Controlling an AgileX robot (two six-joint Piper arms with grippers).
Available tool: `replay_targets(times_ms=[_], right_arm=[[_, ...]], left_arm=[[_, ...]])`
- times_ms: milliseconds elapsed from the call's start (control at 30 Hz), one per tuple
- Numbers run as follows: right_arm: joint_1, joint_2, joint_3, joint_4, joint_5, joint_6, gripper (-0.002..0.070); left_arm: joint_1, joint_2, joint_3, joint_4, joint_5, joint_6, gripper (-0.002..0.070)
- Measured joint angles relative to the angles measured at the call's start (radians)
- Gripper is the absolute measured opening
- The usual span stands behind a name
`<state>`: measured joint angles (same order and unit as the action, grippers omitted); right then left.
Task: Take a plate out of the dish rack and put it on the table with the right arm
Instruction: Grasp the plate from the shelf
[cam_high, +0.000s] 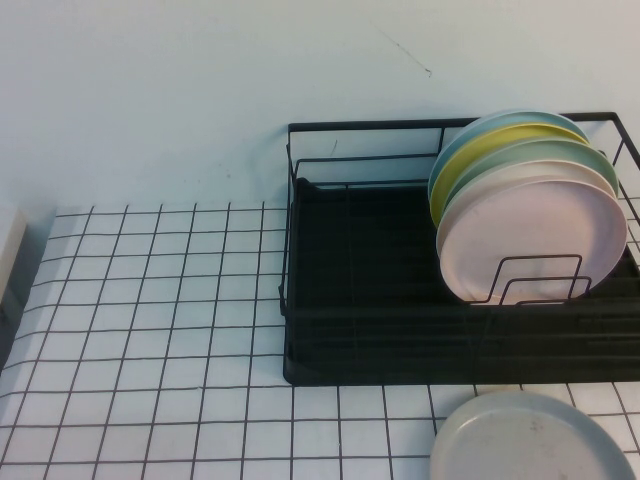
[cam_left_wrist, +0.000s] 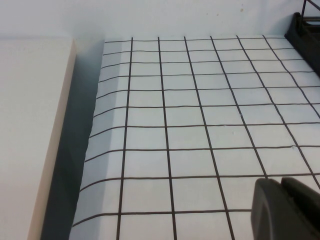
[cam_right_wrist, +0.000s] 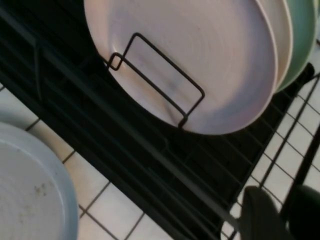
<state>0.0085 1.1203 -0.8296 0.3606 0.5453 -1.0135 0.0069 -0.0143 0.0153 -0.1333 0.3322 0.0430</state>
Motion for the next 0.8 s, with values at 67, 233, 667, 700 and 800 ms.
replay_targets(times_ms=[67,233,667,700,800], right_arm=[[0.0,0.07,-0.032,0.055,-0.008,-0.063,0.022],[0.0,0.19,-0.099,0.192,-0.017,-0.244,0.0427],[0.0,0.384,-0.166,0.559,-0.089,-0.918,0.0441],[0.0,0.397,-0.166,0.579,-0.103,-0.95,0.0441],[0.0,0.433,-0.174,0.639,-0.138,-1.013,0.044]], left_arm=[[0.0,0.0,0.0,0.0,0.0,0.0,-0.0003],[0.0,0.0,0.0,0.0,0.0,0.0,-0.0003],[0.0,0.0,0.0,0.0,0.0,-0.004,-0.0003],[0.0,0.0,0.0,0.0,0.0,-0.004,-0.0003],[0.0,0.0,0.0,0.0,0.0,-0.004,-0.0003]])
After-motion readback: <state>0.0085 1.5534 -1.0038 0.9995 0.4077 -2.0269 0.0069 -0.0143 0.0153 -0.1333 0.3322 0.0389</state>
